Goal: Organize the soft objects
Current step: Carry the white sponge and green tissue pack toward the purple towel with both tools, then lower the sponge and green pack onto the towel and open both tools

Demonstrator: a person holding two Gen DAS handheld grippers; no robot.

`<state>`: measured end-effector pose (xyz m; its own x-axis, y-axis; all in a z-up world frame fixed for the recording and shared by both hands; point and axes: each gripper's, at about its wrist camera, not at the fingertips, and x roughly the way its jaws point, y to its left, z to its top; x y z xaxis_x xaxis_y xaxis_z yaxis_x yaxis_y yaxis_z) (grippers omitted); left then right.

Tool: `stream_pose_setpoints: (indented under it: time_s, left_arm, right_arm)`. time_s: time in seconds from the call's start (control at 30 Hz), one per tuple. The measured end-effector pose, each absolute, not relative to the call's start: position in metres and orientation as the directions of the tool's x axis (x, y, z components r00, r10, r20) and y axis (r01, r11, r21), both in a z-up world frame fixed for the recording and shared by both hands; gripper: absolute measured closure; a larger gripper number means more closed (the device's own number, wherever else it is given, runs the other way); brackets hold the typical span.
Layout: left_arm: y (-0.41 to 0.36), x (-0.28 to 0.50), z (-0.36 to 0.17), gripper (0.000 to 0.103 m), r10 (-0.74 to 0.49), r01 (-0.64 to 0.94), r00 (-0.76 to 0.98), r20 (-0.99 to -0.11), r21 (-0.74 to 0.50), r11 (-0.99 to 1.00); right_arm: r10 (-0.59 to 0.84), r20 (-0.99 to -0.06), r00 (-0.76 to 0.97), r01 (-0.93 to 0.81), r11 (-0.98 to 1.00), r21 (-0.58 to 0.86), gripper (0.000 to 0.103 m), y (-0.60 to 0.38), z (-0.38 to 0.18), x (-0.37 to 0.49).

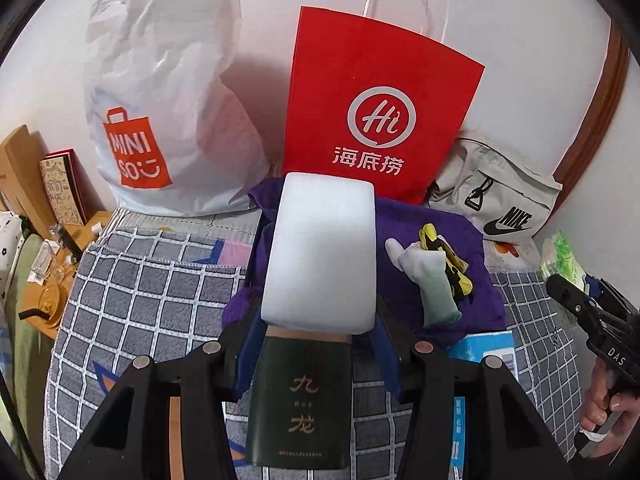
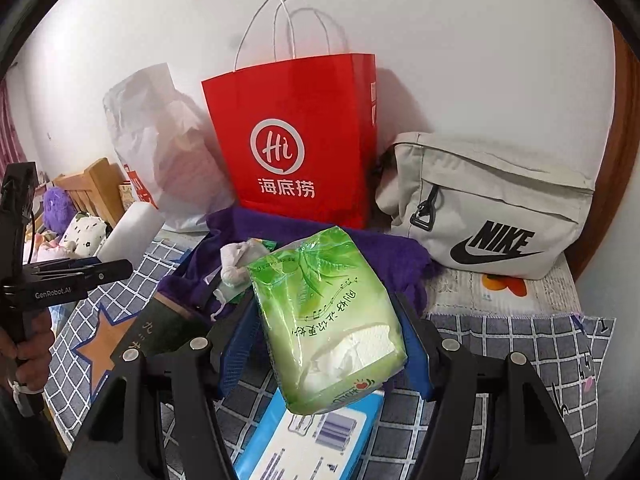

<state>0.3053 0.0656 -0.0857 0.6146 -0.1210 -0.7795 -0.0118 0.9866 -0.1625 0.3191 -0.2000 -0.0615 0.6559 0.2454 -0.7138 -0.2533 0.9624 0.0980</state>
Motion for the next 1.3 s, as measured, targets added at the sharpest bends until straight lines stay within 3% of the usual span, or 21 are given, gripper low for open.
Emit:
stream_pose_setpoints:
  time_s: [0.5,1.3]
  left_arm:
    - [0.063,0.342,-0.098,0.054,-0.115,-0.012,0.598,-0.793,-0.152,0.988]
    - [0.054,0.412,-0.173,0.054,-0.165,-0.011,0.445,-0.880,-0.190,0.982]
  right_arm:
    - [0.227,-0.735,0.639,-0.248,0.965,0.083,0.038,-0.204,-0.081,0.359]
    - [0.252,-0.826,0.505,-0.254,0.958,0.137,0.037,-0.201,-0.163,0.430]
